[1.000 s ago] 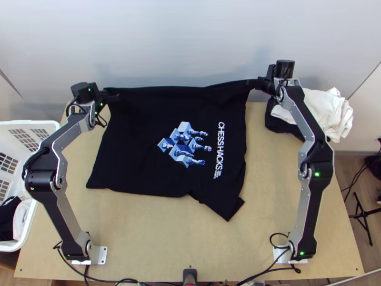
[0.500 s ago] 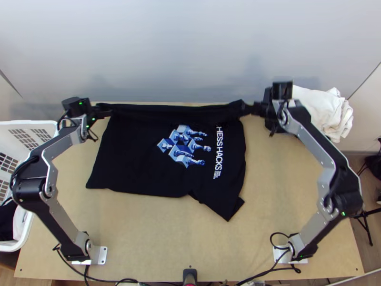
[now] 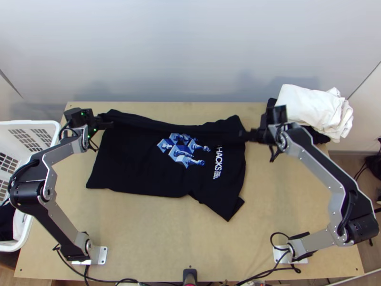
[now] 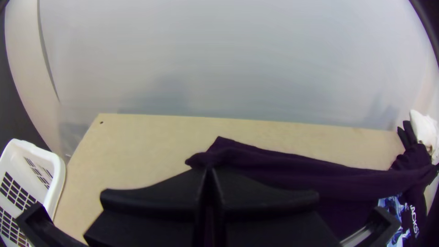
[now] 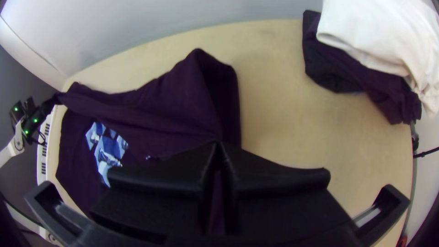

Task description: Fold the t-shirt

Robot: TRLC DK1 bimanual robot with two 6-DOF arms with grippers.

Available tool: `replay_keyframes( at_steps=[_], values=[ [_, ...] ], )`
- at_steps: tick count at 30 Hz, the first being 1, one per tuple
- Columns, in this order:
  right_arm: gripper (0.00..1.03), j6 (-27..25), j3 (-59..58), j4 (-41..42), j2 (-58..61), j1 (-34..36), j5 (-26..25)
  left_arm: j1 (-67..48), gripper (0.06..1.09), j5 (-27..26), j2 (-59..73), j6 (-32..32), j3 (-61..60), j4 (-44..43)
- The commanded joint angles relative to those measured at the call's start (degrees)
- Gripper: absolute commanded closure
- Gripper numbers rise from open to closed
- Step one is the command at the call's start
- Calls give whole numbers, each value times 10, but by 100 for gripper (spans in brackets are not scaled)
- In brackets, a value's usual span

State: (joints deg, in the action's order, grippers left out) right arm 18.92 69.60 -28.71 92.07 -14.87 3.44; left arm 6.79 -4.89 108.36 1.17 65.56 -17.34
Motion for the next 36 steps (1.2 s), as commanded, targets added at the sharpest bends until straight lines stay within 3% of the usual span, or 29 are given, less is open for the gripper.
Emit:
replay_keyframes(
  at_steps=[1, 10, 11, 12, 13, 15, 16, 20, 25, 28, 31, 36],
  values=[
    [100, 18, -77, -8, -6, -49, -4, -17, 105, 0, -4, -3, -26, -4],
    [100, 12, -104, 45, 50, -45, -11, -17, 104, 0, -22, -8, -36, 45],
    [100, 9, -104, 57, 43, -38, -11, -12, 101, -1, -24, -8, -36, 57],
    [93, 9, -105, 70, 28, -26, -9, -9, 90, -1, -26, -8, -33, 71],
    [72, 9, -108, 79, 8, -18, -2, -5, 71, -2, -31, -8, -32, 93],
    [0, 14, -112, 93, -35, -10, 3, 5, 23, -18, -49, -13, -31, 139],
    [4, 13, -106, 90, -54, -10, 12, 15, 12, -42, -61, -24, -31, 167],
    [3, 14, -109, 56, -153, -11, 35, 52, 12, -130, -118, -38, -25, 275],
    [3, 5, -163, -37, -242, -42, 100, 67, 12, -138, -192, 28, -55, 378],
    [4, -27, -214, -71, -284, -75, 108, 90, 12, -156, -242, 96, -90, 419],
    [4, -75, -221, -155, -305, -81, 162, 124, 12, -197, -269, 173, -97, 498],
    [4, -180, -200, -284, -284, -83, 184, 158, 12, -198, -260, 264, -97, 568]
  ],
)
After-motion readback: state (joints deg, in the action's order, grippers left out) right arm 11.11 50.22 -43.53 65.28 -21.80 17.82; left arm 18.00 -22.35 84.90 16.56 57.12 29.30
